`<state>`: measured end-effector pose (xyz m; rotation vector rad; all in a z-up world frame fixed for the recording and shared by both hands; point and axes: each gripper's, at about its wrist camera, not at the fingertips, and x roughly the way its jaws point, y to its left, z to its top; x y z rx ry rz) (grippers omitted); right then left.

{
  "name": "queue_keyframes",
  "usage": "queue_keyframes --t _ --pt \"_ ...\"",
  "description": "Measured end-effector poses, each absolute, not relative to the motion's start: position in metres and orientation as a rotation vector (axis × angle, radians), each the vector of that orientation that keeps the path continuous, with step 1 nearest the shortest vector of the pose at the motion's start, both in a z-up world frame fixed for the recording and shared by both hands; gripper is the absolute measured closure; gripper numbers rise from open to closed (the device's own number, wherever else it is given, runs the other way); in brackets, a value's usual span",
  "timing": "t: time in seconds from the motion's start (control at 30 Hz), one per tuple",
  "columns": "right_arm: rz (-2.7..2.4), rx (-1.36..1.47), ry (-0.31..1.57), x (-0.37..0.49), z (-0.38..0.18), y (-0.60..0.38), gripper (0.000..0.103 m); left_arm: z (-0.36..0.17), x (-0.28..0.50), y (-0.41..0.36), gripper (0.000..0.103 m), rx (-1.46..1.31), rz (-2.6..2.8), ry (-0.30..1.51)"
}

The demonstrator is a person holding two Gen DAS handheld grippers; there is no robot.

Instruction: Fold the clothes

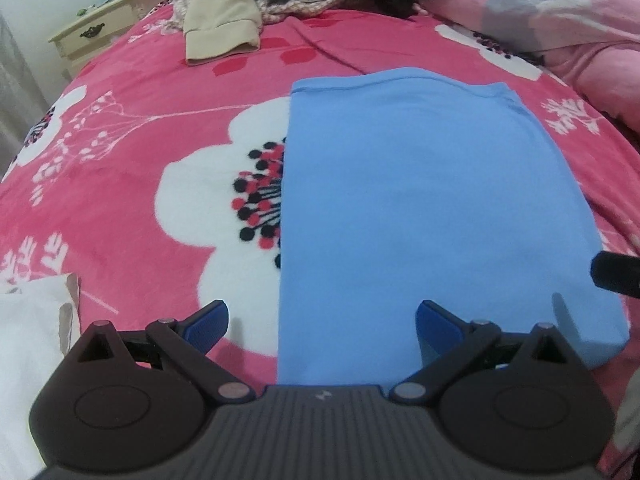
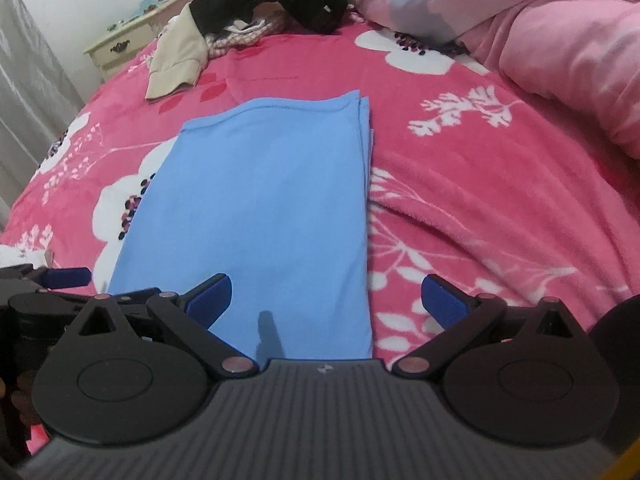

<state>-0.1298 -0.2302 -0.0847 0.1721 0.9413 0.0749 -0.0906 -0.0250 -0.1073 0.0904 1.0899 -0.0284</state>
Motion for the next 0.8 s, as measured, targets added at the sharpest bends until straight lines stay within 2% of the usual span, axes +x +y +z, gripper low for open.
queue_keyframes --t 0.8 --pt "0.071 0.162 0.997 -0.1249 -0.0937 -0.2352 0.006 -0.1164 -0.0889 -0.027 0.002 0.096 -0.003 1.101"
